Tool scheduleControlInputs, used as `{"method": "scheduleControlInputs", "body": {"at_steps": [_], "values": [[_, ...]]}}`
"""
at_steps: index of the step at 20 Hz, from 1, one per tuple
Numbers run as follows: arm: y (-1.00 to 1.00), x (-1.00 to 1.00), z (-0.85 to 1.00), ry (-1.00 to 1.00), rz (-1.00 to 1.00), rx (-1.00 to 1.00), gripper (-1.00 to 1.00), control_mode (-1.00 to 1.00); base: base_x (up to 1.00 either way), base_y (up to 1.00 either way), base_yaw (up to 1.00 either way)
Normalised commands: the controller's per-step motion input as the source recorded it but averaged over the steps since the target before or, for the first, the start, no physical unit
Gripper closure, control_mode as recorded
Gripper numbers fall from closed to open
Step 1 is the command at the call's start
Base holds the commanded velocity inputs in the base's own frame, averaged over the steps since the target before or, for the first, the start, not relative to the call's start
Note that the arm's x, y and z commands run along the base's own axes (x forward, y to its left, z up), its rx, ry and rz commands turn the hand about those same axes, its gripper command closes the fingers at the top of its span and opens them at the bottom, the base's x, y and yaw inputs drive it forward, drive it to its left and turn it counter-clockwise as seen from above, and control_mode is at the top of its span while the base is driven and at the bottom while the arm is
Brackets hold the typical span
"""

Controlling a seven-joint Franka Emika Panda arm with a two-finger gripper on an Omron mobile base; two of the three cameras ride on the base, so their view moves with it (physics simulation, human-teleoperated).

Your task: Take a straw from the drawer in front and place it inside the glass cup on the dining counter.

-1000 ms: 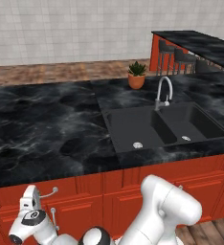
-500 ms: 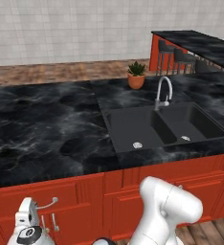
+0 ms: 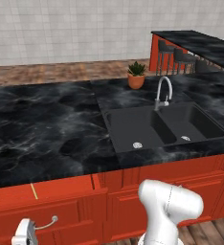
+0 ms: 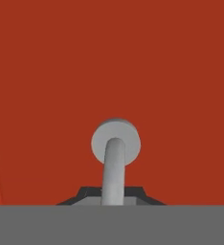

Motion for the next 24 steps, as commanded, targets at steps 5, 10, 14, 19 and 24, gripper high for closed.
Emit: {"method": "scheduleControlInputs", "body": {"at_steps": [5,10,14,19,24], "values": [[0.00,-0.96,-0.16,0.00,0.00,0.00,1.00,-1.00,0.00,0.00,0.00],[0.01,-0.91,-0.17,0.01,0.00,0.00,1.00,-1.00,0.00,0.00,0.00],[0.00,-0.76,-0.16,0.03,0.00,0.00,1.00,-1.00,0.00,0.00,0.00],[0.00,-0.55,-0.23,0.06,0.00,0.00,1.00,-1.00,0.00,0.00,0.00],[0.01,-0.18,-0.14,0.08,0.00,0.00,-1.00,-1.00,0.00,0.00,0.00]]}}
